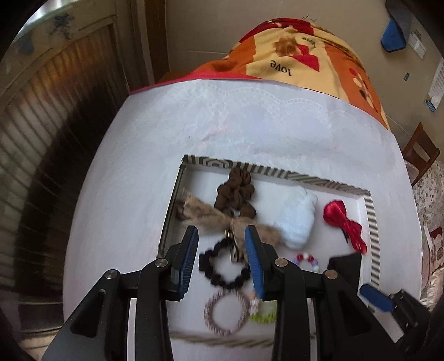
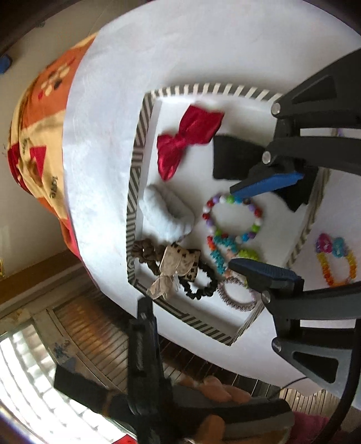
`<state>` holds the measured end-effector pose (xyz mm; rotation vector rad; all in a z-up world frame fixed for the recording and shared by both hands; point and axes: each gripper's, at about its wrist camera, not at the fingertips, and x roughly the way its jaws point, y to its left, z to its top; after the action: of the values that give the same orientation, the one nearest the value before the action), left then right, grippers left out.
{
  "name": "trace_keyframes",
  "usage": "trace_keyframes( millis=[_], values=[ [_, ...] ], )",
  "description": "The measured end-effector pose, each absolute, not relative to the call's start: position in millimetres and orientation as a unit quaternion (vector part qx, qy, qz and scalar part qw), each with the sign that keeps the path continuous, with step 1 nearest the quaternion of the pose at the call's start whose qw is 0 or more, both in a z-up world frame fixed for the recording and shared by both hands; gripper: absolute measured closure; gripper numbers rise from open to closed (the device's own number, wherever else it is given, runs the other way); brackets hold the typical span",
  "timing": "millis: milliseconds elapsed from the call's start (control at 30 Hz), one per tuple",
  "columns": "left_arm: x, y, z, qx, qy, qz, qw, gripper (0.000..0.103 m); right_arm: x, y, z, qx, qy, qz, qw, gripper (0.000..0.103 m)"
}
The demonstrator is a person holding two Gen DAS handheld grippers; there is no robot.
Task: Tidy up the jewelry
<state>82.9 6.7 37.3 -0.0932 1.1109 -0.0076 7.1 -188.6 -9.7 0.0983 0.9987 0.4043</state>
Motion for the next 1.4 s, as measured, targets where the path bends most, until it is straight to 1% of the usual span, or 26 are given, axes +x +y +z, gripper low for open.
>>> trace_keyframes(
  millis=[233, 367, 533, 667, 1100, 1267, 1400],
  values=[
    [32.0, -7.6, 46.0, -0.031, 0.514, -0.001, 0.857, 0.078, -23.0, -208.8, -4.9, 0.061, 0.462, 0.167, 0.869, 0.05],
    [0.8, -17.0, 48.2, -0.027, 0.511, -0.002, 0.859, 0.078, -46.5, -219.3, -2.0, 0.064, 0.459, 0.158, 0.872, 0.046],
    [-37.9, -32.2, 48.3, -0.021, 0.513, -0.011, 0.858, 0.078, -78.8, -234.0, 3.7, 0.063, 0.456, 0.146, 0.876, 0.044],
    [-67.0, -42.4, 47.8, -0.021, 0.515, -0.019, 0.857, 0.078, -104.0, -247.2, 5.5, 0.065, 0.456, 0.134, 0.878, 0.04],
    [-133.4, -67.7, 46.3, -0.008, 0.515, -0.034, 0.856, 0.078, -171.7, -284.6, 3.8, 0.069, 0.456, 0.103, 0.882, 0.039],
    [-145.3, -71.9, 41.9, -0.013, 0.522, -0.04, 0.852, 0.078, -187.7, -298.6, -0.7, 0.071, 0.458, 0.093, 0.881, 0.039],
    [-149.2, -68.5, 28.3, -0.022, 0.538, -0.045, 0.842, 0.078, -192.7, -313.2, -11.4, 0.074, 0.469, 0.081, 0.876, 0.039]
  ],
)
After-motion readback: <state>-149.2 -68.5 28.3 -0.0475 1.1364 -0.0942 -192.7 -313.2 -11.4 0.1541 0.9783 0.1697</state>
